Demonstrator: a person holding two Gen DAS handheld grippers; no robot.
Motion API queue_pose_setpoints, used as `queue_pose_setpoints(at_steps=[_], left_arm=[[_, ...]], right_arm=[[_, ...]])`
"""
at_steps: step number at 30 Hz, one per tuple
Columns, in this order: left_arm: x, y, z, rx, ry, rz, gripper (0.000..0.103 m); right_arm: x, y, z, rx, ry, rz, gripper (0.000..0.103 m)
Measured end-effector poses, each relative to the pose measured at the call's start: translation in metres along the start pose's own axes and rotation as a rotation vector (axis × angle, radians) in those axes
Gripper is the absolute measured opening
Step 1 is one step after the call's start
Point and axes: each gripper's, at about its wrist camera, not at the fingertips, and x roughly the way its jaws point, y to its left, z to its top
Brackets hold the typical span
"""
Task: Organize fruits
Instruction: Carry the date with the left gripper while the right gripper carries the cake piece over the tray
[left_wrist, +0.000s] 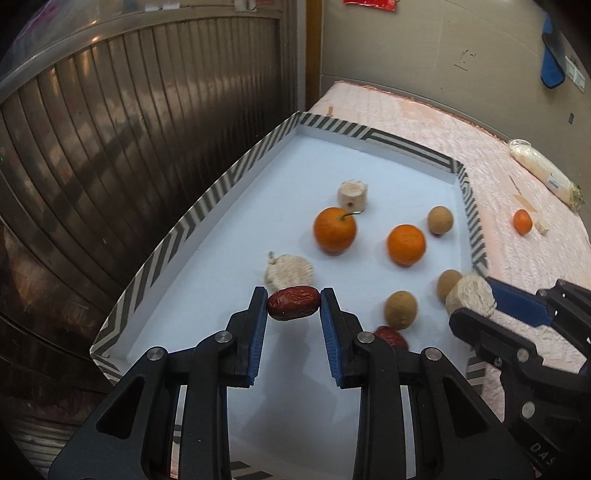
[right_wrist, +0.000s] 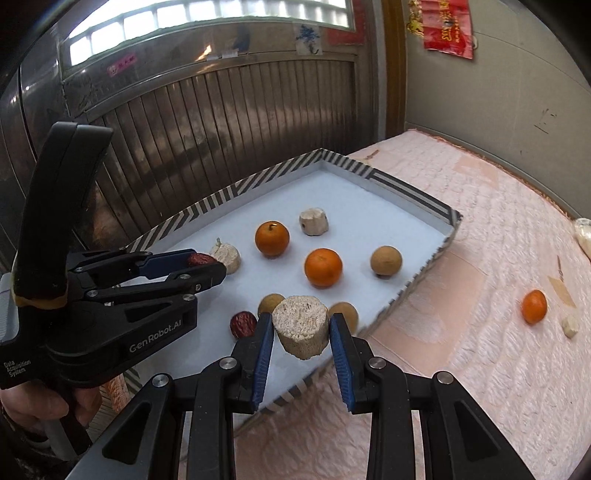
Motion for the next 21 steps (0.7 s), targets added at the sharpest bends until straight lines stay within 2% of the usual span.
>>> queue_pose_setpoints(at_steps=[21], left_arm=[[0.017,0.009,-0.002,-0.011,0.038,0.003,0.028]], right_arm=[[0.046,0.011,0.033,-0.038,0.037,0.032,0.030]])
